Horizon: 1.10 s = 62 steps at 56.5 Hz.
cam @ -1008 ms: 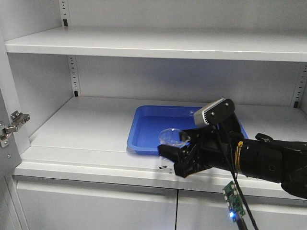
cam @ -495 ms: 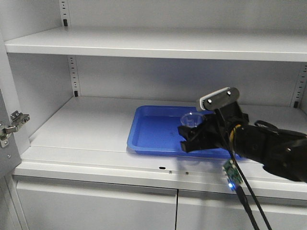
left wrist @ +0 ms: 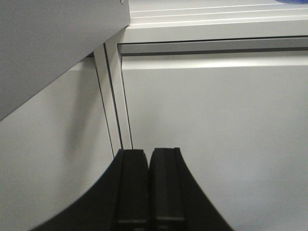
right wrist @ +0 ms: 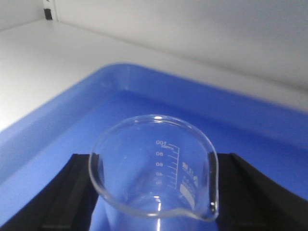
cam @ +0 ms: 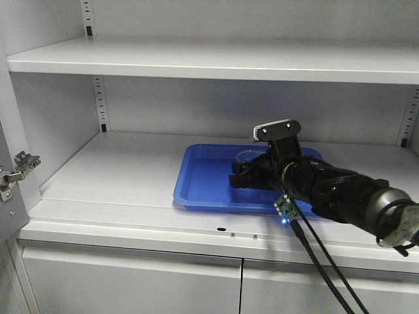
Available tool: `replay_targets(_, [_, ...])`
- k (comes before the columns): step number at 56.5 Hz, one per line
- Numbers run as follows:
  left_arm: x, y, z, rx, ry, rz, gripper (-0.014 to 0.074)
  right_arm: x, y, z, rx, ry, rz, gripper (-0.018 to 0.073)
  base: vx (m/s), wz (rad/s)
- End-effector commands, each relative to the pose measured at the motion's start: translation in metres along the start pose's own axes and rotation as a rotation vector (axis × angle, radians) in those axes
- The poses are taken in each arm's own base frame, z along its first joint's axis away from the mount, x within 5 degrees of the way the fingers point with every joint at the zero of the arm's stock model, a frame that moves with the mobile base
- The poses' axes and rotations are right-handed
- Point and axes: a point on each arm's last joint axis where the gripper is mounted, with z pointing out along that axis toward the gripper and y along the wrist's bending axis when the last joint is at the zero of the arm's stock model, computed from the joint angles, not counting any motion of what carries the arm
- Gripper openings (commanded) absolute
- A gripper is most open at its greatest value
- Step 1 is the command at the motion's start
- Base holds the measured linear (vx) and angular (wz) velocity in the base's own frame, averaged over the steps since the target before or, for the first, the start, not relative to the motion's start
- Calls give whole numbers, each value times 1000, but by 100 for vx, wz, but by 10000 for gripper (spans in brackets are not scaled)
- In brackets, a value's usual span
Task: Pick beaker and place in left cabinet
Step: 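Lower the beaker onto the blue tray and open the right gripper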
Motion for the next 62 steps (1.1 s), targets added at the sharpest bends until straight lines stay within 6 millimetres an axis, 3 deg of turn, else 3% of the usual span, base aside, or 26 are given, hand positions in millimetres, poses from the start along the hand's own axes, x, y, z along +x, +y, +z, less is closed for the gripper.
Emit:
replay_targets(1, [-11,-2,-3,23,-109,-5,4,-34,-2,-16,2,-92,32,220,0,0])
replay_targets(18, [-11,-2,-3,23,-109,-5,4,-21,-6,-7,37,-52,45,234,0,0])
replay_targets(28, [-11,-2,-3,23,-109,-5,4,-21,-6,-7,36,-53,62,286,0,0])
replay_targets(52, [-11,-2,-3,23,-109,-5,4,-21,-5,-7,36,-52,63,636,0,0])
replay_targets(62, [-11,-2,-3,23,-109,-5,4,-27,-5,-11,33,-68,61,673,0,0])
